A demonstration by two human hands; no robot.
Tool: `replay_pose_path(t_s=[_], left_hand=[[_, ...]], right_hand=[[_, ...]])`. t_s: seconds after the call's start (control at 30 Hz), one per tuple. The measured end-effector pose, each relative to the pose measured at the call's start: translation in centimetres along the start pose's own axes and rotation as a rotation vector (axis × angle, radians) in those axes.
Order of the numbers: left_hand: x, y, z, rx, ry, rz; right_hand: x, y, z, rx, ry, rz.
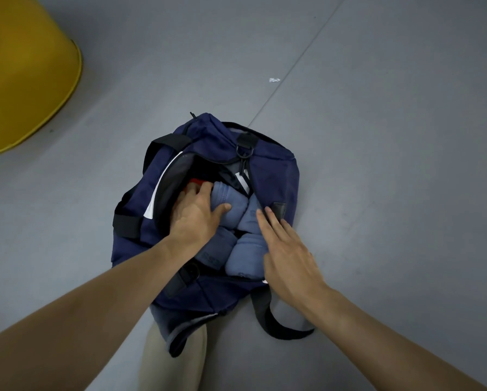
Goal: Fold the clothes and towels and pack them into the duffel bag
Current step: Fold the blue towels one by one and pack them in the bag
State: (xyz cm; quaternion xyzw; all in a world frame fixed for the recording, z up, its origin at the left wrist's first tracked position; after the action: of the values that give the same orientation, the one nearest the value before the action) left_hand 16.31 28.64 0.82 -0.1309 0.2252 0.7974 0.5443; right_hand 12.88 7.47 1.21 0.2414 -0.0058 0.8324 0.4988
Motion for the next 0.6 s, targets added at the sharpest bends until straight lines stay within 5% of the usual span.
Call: replay_pose_path(t_s=[0.17, 0.27, 0.43, 0.6], left_hand=[[-2.2, 2.4, 2.0, -0.171, 0.031, -0.145], [-6.6, 4.9, 3.2, -0.234, 0.281, -0.316], [-13.8, 8.3, 0.3, -0.041, 0.595, -0.343], [-18.4, 10.7, -3.4, 0.196, 0.565, -0.382]], right_hand=[[-0.8, 1.3, 1.9, 0.026, -0.115, 0.094], [-2.2, 3.5, 3.4, 0.037, -0.168, 0.075], [-7.3, 8.9, 6.0, 0.024, -0.121, -0.023], [-13.7, 16.4, 8.8, 0.039, -0.043, -0.165]])
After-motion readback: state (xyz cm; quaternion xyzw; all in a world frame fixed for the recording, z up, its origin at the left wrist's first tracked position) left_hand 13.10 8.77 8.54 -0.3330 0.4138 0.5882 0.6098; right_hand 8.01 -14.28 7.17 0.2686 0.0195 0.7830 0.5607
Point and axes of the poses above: each hand's wrist, its own y-axis away from the middle knuckle, its own z-axis out of the back of the hand, x = y × z, the point moved 2 cm from there along -y, towards the middle knuckle, and after that the axes turned 8 degrees about y, right-handed, at the moved point
